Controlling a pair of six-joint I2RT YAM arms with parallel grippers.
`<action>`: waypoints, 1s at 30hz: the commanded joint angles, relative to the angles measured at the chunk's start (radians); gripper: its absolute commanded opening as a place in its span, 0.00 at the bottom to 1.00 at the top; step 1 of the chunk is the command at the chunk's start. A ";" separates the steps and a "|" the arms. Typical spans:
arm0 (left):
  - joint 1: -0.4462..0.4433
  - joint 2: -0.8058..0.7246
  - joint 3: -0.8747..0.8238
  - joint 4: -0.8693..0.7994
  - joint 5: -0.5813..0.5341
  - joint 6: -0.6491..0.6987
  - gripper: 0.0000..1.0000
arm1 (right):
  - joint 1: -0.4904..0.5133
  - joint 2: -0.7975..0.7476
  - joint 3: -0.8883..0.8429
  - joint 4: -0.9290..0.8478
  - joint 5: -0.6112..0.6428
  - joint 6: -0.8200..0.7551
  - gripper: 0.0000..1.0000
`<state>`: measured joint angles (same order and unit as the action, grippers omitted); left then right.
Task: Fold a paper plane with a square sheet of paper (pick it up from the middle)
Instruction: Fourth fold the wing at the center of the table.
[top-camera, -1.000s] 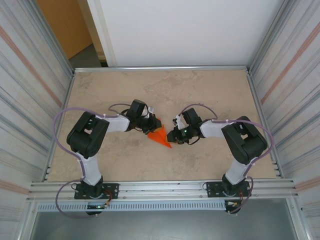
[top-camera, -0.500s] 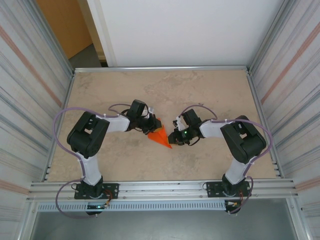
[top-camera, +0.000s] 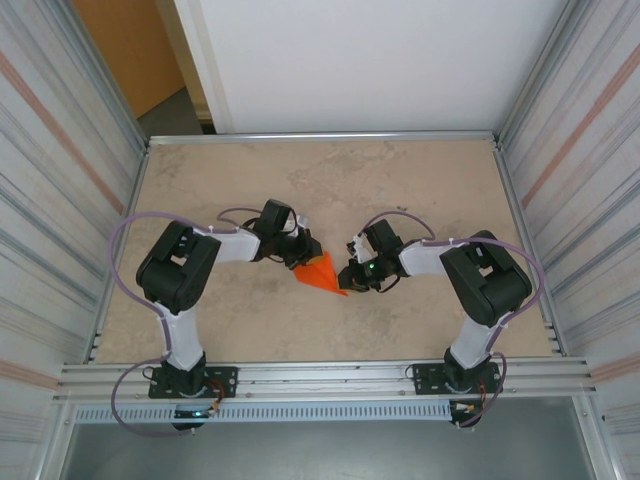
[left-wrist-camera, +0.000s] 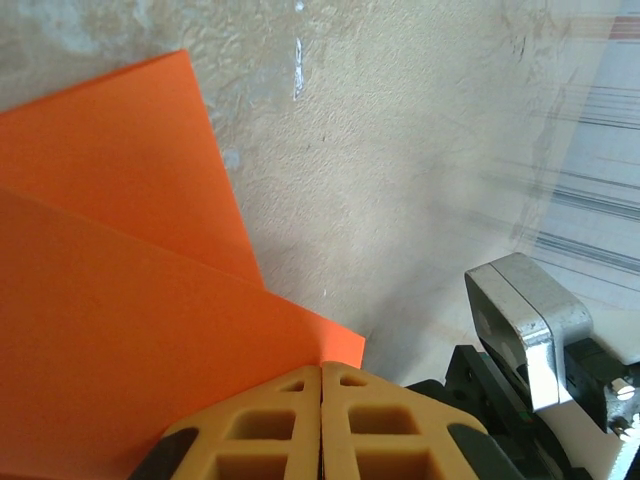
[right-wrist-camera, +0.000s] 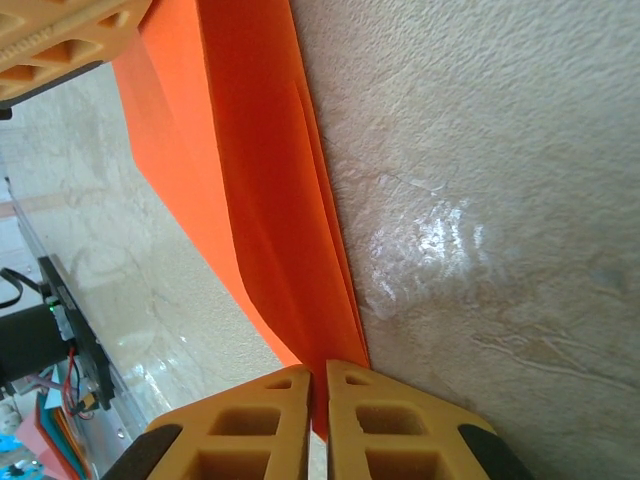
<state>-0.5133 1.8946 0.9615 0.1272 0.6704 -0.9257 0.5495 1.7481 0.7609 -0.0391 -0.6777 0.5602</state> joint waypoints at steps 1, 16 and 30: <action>0.007 0.011 0.020 -0.024 -0.004 0.025 0.07 | 0.001 0.004 -0.006 -0.031 0.007 -0.025 0.14; 0.012 -0.023 0.006 -0.024 -0.013 0.015 0.08 | 0.029 -0.110 0.040 -0.155 0.149 -0.242 0.33; 0.022 -0.019 -0.005 -0.012 -0.008 0.004 0.08 | 0.087 -0.082 0.093 -0.134 0.246 -0.400 0.35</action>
<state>-0.4980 1.8950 0.9611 0.1238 0.6613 -0.9203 0.6292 1.6661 0.8322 -0.1726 -0.4587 0.2188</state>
